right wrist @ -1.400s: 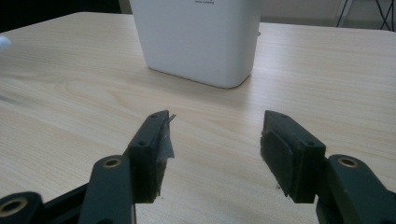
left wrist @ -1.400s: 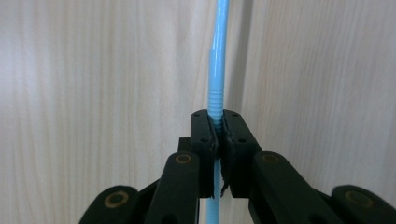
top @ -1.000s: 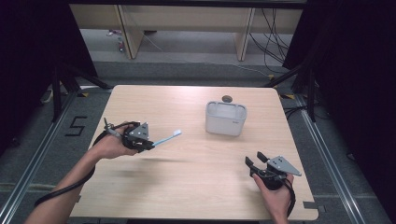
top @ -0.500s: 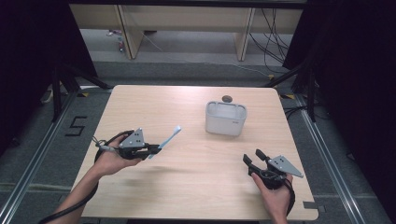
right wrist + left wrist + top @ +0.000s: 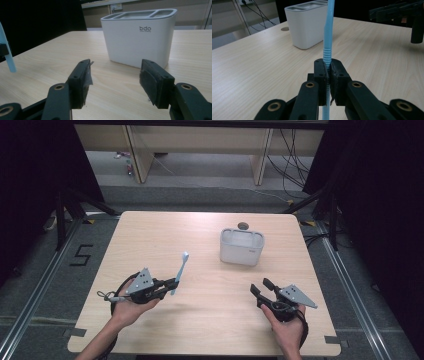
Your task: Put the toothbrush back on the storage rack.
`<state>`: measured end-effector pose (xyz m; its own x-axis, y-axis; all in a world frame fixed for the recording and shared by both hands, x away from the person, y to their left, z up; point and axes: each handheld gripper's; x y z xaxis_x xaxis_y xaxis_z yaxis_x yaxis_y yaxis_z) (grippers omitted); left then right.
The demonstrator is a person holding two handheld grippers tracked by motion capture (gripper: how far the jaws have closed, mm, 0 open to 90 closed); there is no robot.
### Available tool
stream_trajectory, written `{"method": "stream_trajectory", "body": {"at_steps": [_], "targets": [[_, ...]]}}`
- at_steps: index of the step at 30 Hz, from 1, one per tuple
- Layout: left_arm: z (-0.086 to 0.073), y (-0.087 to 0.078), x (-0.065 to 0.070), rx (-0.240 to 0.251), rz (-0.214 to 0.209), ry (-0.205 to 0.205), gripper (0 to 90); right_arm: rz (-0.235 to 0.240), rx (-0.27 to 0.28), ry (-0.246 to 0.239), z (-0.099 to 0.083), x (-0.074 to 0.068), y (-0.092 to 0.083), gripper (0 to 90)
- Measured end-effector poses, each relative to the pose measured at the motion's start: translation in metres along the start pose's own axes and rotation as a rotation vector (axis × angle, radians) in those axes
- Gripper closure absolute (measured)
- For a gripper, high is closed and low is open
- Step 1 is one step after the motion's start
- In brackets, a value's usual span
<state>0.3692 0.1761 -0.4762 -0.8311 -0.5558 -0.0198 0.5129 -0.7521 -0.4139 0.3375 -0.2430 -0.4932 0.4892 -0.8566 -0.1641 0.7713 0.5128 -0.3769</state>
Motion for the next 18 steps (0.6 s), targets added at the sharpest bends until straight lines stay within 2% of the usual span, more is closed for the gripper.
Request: {"method": "stream_trajectory", "body": {"at_steps": [1, 2, 3, 5, 6, 7, 9, 11, 12, 15, 16, 17, 18], "targets": [[0.0, 0.0, 0.003, 0.006, 0.01, 0.003, 83.6, 0.012, 0.014, 0.0, 0.001, -0.001, 0.002, 43.0], [0.0, 0.001, 0.006, 0.019, 0.013, -0.004, 83.6, 0.033, 0.013, 0.031, 0.001, -0.004, 0.003, 43.2], [0.0, 0.002, 0.009, 0.047, 0.01, -0.015, 83.6, 0.022, 0.021, 0.013, 0.002, -0.004, 0.004, 43.2], [0.001, 0.004, 0.012, 0.061, 0.013, -0.027, 83.6, 0.041, 0.012, 0.023, 0.004, -0.006, 0.005, 43.3], [0.001, 0.004, 0.014, 0.051, 0.017, -0.029, 83.6, 0.009, 0.006, 0.001, 0.004, -0.006, 0.005, 43.3], [0.002, 0.006, 0.016, 0.053, 0.007, -0.029, 83.5, 0.033, 0.02, 0.022, 0.004, -0.009, 0.007, 43.2], [0.003, 0.01, 0.019, 0.065, 0.002, -0.036, 83.5, 0.052, 0.035, 0.008, 0.005, -0.012, 0.009, 43.3], [0.005, 0.014, 0.022, 0.075, 0.0, -0.036, 83.5, 0.051, 0.033, 0.003, 0.005, -0.017, 0.01, 43.4], [0.005, 0.016, 0.023, 0.085, -0.005, -0.039, 83.5, 0.068, 0.015, 0.028, 0.004, -0.022, 0.01, 43.5], [0.007, 0.021, 0.028, 0.087, -0.006, -0.043, 83.5, 0.08, 0.02, 0.007, 0.007, -0.026, 0.013, 44.1], [0.007, 0.023, 0.029, 0.085, -0.009, -0.041, 83.5, 0.1, 0.026, 0.009, 0.009, -0.029, 0.014, 44.4], [0.008, 0.025, 0.031, 0.086, -0.011, -0.039, 83.6, 0.092, 0.025, -0.004, 0.01, -0.031, 0.015, 44.5], [0.008, 0.028, 0.032, 0.092, -0.015, -0.04, 83.6, 0.108, 0.03, -0.017, 0.012, -0.033, 0.017, 44.8]]}}
Point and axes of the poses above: each handheld gripper's, and its own axes: y roughly forward along the jaws, z roughly out of its top, x roughly to its right, and after that the axes turned 8 degrees about -x, right-handed
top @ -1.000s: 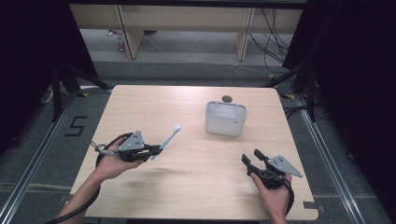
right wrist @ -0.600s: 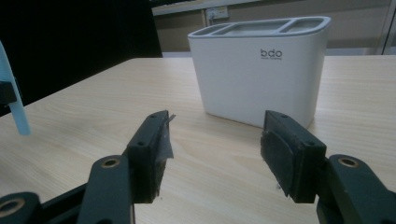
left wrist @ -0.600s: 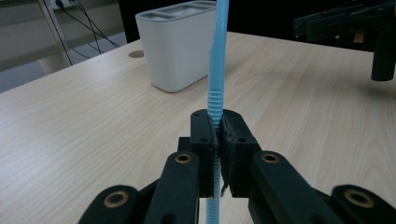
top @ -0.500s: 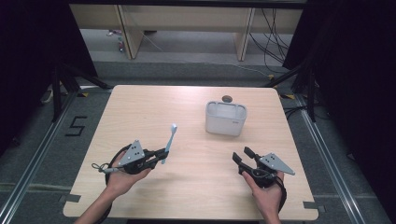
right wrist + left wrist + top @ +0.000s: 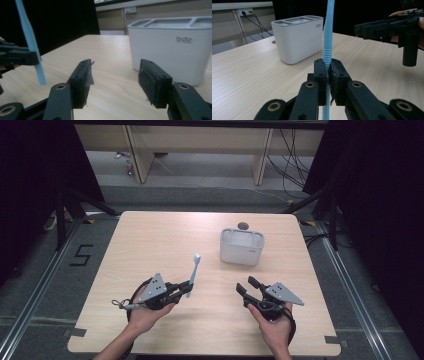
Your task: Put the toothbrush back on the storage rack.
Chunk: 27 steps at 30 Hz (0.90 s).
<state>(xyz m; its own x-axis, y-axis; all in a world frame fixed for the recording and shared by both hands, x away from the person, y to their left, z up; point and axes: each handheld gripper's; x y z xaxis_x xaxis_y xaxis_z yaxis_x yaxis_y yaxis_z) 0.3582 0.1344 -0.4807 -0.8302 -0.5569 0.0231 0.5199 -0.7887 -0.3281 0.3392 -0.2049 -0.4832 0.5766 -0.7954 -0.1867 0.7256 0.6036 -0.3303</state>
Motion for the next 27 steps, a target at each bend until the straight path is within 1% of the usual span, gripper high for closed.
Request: {"method": "stream_trajectory", "body": {"at_steps": [2, 3, 4, 5, 6, 7, 8, 9, 10, 11, 12, 13, 14, 15, 16, 17, 18, 19, 20, 23, 24, 25, 26, 27], "targets": [[0.001, 0.005, 0.002, -0.006, -0.005, -0.005, 83.5, 0.017, 0.0, -0.006, 0.005, -0.007, 0.004, 45.5], [0.001, 0.007, 0.002, -0.009, -0.007, -0.006, 83.6, 0.022, 0.01, -0.004, 0.007, -0.01, 0.005, 46.0], [0.001, 0.009, 0.003, -0.01, -0.008, -0.008, 83.6, 0.032, 0.008, -0.016, 0.011, -0.012, 0.007, 46.4], [0.001, 0.009, 0.003, -0.015, -0.008, -0.005, 83.6, 0.032, 0.012, -0.004, 0.012, -0.015, 0.008, 46.5], [0.001, 0.011, 0.003, -0.011, -0.013, -0.008, 83.5, 0.031, 0.011, -0.01, 0.013, -0.016, 0.01, 46.7], [0.001, 0.012, 0.003, -0.015, -0.009, -0.009, 83.6, 0.034, 0.012, -0.036, 0.015, -0.017, 0.012, 47.1], [0.001, 0.013, 0.002, -0.015, -0.008, -0.009, 83.5, 0.037, 0.011, -0.031, 0.017, -0.02, 0.014, 47.7], [0.001, 0.014, 0.002, -0.017, -0.005, -0.01, 83.5, 0.034, 0.022, -0.046, 0.018, -0.02, 0.015, 48.0], [0.001, 0.016, 0.001, -0.016, -0.002, -0.014, 83.5, 0.036, 0.023, -0.05, 0.02, -0.022, 0.018, 48.3], [0.001, 0.017, 0.001, -0.016, 0.001, -0.015, 83.5, 0.055, 0.024, -0.04, 0.021, -0.025, 0.02, 48.7], [0.001, 0.018, 0.001, -0.008, -0.002, -0.017, 83.5, 0.053, 0.032, -0.059, 0.023, -0.026, 0.022, 49.1], [0.001, 0.019, 0.001, -0.015, 0.002, -0.016, 83.5, 0.066, 0.025, -0.041, 0.025, -0.029, 0.024, 49.7], [0.002, 0.019, 0.001, -0.013, 0.004, -0.017, 83.6, 0.071, 0.026, -0.042, 0.027, -0.032, 0.026, 50.1], [0.002, 0.021, 0.0, -0.004, -0.001, -0.014, 83.6, 0.075, 0.034, -0.06, 0.029, -0.034, 0.028, 50.7], [0.003, 0.022, 0.0, 0.007, -0.004, -0.015, 83.6, 0.093, 0.036, -0.055, 0.031, -0.036, 0.031, 51.4], [0.004, 0.023, 0.0, 0.003, 0.0, -0.012, 83.6, 0.094, 0.041, -0.067, 0.033, -0.038, 0.032, 52.2], [0.005, 0.022, 0.001, -0.012, 0.005, -0.01, 83.6, 0.106, 0.041, -0.051, 0.035, -0.042, 0.034, 53.0], [0.006, 0.023, 0.0, -0.01, 0.003, -0.008, 83.5, 0.103, 0.039, -0.055, 0.036, -0.044, 0.035, 53.5], [0.007, 0.023, 0.001, -0.008, 0.003, -0.01, 83.6, 0.117, 0.043, -0.059, 0.038, -0.045, 0.038, 53.9], [0.01, 0.025, 0.002, 0.004, 0.005, -0.007, 83.6, 0.134, 0.057, -0.055, 0.043, -0.049, 0.042, 55.4], [0.01, 0.026, 0.001, 0.006, 0.005, -0.006, 83.6, 0.13, 0.055, -0.048, 0.045, -0.051, 0.042, 56.1], [0.011, 0.027, 0.001, 0.009, 0.006, -0.004, 83.6, 0.124, 0.074, -0.068, 0.046, -0.051, 0.044, 56.8], [0.012, 0.027, 0.001, 0.012, 0.005, -0.003, 83.6, 0.132, 0.068, -0.043, 0.047, -0.054, 0.044, 57.3], [0.012, 0.028, 0.001, 0.014, 0.006, -0.004, 83.6, 0.135, 0.074, -0.054, 0.049, -0.054, 0.044, 57.7]]}}
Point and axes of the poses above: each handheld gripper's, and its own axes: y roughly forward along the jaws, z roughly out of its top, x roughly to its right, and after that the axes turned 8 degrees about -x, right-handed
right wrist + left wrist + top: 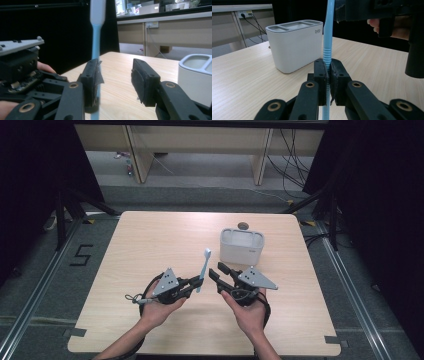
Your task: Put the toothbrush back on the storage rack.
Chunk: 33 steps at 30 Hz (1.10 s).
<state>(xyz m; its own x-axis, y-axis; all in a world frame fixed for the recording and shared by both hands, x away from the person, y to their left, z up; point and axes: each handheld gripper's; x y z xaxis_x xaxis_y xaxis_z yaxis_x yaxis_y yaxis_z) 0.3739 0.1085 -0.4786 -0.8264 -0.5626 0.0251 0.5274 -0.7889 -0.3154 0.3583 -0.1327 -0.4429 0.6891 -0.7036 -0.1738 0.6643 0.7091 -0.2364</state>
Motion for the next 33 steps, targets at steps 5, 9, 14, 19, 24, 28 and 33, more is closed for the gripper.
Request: {"method": "stream_trajectory", "body": {"at_steps": [5, 9, 14, 19, 24, 28, 33], "targets": [[0.001, 0.003, 0.002, 0.002, 0.001, 0.004, 83.6, 0.016, 0.005, 0.003, 0.005, -0.004, 0.005, 59.3], [0.001, 0.007, 0.003, 0.023, -0.011, 0.0, 83.5, 0.024, 0.006, -0.001, 0.008, -0.008, 0.008, 62.0], [0.003, 0.006, 0.004, 0.005, -0.002, 0.0, 83.5, 0.02, -0.003, -0.008, 0.008, -0.009, 0.012, 67.0], [0.003, 0.008, 0.005, 0.003, -0.003, -0.001, 83.5, 0.021, -0.021, -0.019, 0.008, -0.013, 0.014, 74.1], [0.003, 0.008, 0.006, 0.006, -0.009, -0.013, 83.4, 0.004, -0.027, -0.022, 0.008, -0.015, 0.015, 79.4], [0.005, 0.006, 0.006, 0.001, 0.01, 0.019, 80.5, -0.006, -0.028, -0.036, 0.01, -0.015, 0.015, 79.7], [0.003, 0.004, 0.006, 0.0, 0.015, 0.047, 65.8, -0.027, -0.022, -0.045, 0.013, -0.013, 0.011, 79.7]]}}
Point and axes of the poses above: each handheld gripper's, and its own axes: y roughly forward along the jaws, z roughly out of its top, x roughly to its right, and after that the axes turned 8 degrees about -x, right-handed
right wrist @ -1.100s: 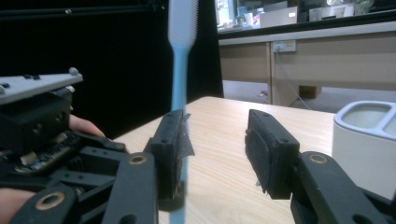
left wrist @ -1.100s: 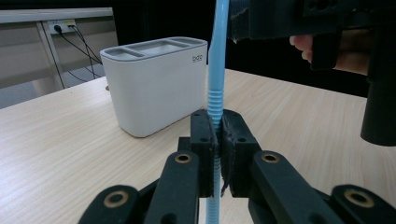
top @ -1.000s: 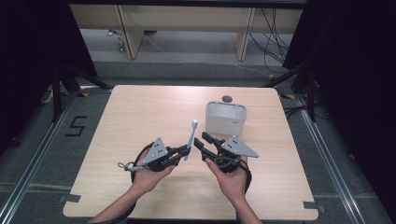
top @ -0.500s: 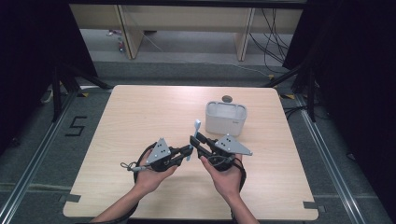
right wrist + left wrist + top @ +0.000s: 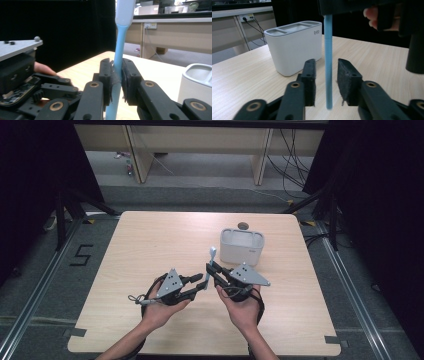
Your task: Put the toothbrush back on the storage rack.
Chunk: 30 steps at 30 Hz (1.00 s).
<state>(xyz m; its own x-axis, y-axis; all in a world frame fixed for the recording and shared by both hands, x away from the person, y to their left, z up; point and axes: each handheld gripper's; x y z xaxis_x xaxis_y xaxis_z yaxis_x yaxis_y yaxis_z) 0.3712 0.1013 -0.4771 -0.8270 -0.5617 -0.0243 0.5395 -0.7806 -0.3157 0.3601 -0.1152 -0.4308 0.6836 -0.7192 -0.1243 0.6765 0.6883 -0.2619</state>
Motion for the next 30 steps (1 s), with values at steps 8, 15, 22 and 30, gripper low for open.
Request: {"method": "stream_trajectory", "body": {"at_steps": [8, 15, 22, 30], "targets": [[-0.008, -0.017, -0.006, -0.017, 0.04, -0.018, 51.0, -0.02, 0.004, -0.009, 0.003, 0.007, -0.003, 79.8], [-0.018, -0.034, -0.01, -0.005, 0.057, -0.048, 45.6, -0.033, -0.006, -0.013, 0.005, 0.011, -0.005, 79.8], [-0.031, -0.054, -0.019, 0.006, 0.117, -0.079, 43.0, -0.034, -0.003, -0.008, 0.001, 0.014, -0.008, 79.8], [-0.048, -0.073, -0.032, 0.012, 0.204, -0.122, 40.9, -0.062, -0.003, 0.001, 0.001, 0.019, -0.012, 79.7]]}}
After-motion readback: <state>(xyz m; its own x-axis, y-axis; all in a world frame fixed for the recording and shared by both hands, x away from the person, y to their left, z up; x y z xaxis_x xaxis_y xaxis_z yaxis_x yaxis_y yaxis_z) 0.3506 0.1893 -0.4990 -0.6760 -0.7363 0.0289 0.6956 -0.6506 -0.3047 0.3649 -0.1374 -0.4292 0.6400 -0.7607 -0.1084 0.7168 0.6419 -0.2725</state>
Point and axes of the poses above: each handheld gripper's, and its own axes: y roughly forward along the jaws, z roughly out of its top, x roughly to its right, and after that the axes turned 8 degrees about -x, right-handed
